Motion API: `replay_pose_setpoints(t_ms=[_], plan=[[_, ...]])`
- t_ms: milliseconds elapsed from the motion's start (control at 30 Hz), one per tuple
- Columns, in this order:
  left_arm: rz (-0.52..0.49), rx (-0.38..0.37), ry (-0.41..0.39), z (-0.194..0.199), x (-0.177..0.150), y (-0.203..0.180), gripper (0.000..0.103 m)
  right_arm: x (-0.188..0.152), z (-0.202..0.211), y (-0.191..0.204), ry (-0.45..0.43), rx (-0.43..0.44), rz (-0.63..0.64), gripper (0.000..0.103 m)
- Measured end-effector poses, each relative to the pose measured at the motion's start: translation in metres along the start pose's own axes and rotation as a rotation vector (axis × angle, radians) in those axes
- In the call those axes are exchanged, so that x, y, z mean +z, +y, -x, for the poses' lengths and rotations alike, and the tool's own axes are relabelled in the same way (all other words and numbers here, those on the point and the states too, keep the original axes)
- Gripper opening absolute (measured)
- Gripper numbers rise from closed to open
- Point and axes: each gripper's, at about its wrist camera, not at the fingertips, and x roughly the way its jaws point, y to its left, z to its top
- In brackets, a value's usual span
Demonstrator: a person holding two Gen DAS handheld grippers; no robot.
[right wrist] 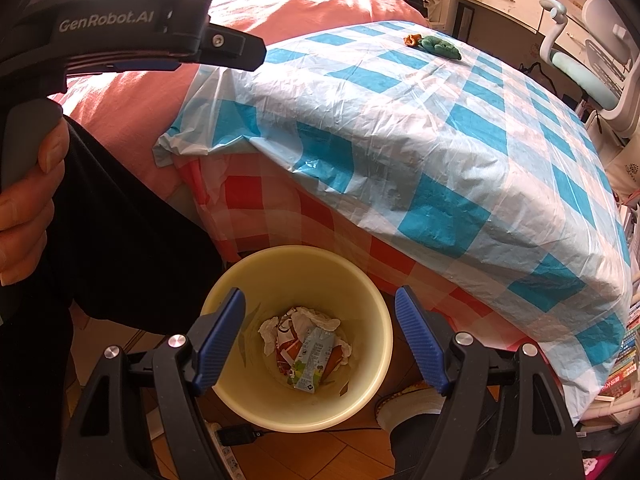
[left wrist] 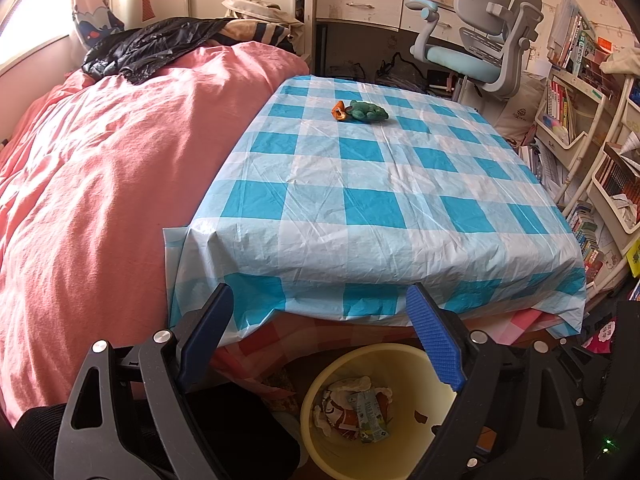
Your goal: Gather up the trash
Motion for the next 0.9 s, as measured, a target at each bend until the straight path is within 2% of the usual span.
replay_pose_setpoints(t_ms=[433, 733, 900], plan=[[0.003, -0.009, 0.0, -0.002, -0.002, -0.004, 0.085, 0.009, 0.003, 0.003, -0.031, 0.002, -0.001, 0.074], [0.034, -0.021, -0.004, 0.0, 0.008, 0.001, 0.085, 0.02, 0.01, -0.001, -0.086, -0.003, -0.006, 0.074], [0.052, -0.005, -0.038, 0.004, 0.017, 0.009, 0.085, 0.031, 0.023, -0.006, -0.14, -0.013, -0.016, 0.075]])
